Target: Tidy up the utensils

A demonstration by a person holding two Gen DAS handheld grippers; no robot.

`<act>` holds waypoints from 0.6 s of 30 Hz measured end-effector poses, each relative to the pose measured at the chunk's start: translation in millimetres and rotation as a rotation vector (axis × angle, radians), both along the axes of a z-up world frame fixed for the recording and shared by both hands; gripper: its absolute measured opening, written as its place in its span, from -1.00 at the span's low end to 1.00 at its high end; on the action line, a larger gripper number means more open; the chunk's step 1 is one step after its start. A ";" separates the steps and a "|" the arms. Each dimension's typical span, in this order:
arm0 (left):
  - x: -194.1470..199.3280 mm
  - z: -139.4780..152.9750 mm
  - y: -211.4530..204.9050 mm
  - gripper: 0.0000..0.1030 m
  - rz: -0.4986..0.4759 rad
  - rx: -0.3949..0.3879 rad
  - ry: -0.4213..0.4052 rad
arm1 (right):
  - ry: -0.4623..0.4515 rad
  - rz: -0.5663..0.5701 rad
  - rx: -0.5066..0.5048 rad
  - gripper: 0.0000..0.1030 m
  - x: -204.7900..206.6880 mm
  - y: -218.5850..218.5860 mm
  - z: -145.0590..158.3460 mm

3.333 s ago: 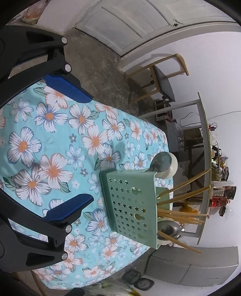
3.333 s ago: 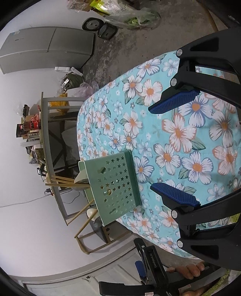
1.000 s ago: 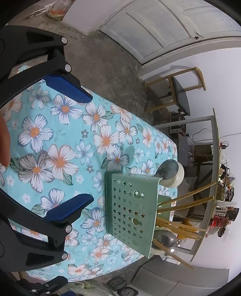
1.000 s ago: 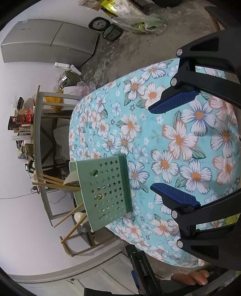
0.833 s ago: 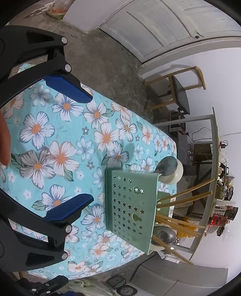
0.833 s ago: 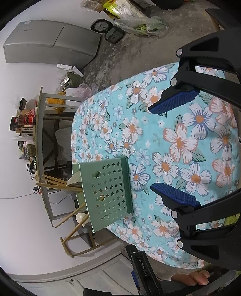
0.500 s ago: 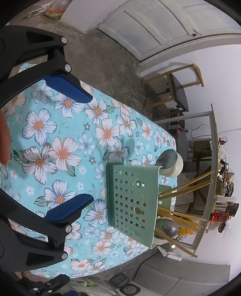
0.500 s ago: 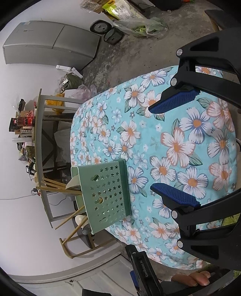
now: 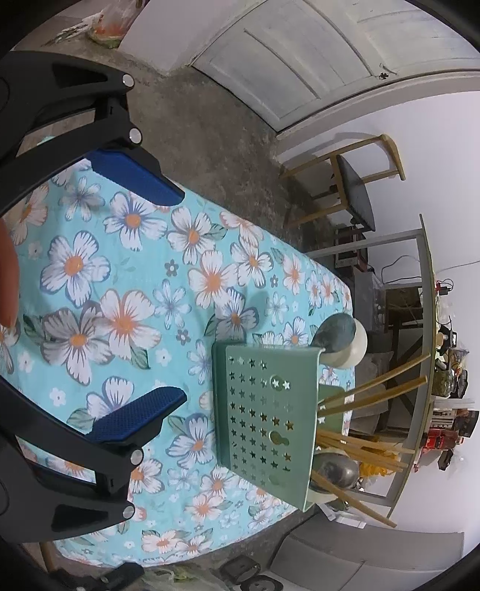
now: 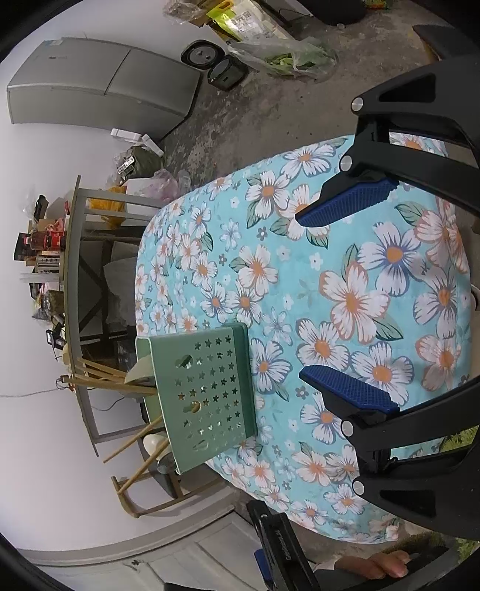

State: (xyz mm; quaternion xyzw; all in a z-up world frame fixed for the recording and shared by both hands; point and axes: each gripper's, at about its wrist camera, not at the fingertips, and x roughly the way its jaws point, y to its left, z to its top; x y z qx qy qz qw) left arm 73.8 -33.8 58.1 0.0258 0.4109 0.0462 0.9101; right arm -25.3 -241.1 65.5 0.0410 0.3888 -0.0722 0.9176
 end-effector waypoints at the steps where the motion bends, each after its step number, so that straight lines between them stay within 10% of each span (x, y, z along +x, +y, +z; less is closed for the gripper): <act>1: 0.8 0.1 1.6 0.84 0.003 0.004 0.002 | -0.001 -0.003 0.000 0.46 0.2 -1.4 0.7; 18: -4.2 2.8 47.6 0.84 0.050 0.032 0.000 | -0.032 -0.009 0.002 0.46 -1.4 2.0 10.5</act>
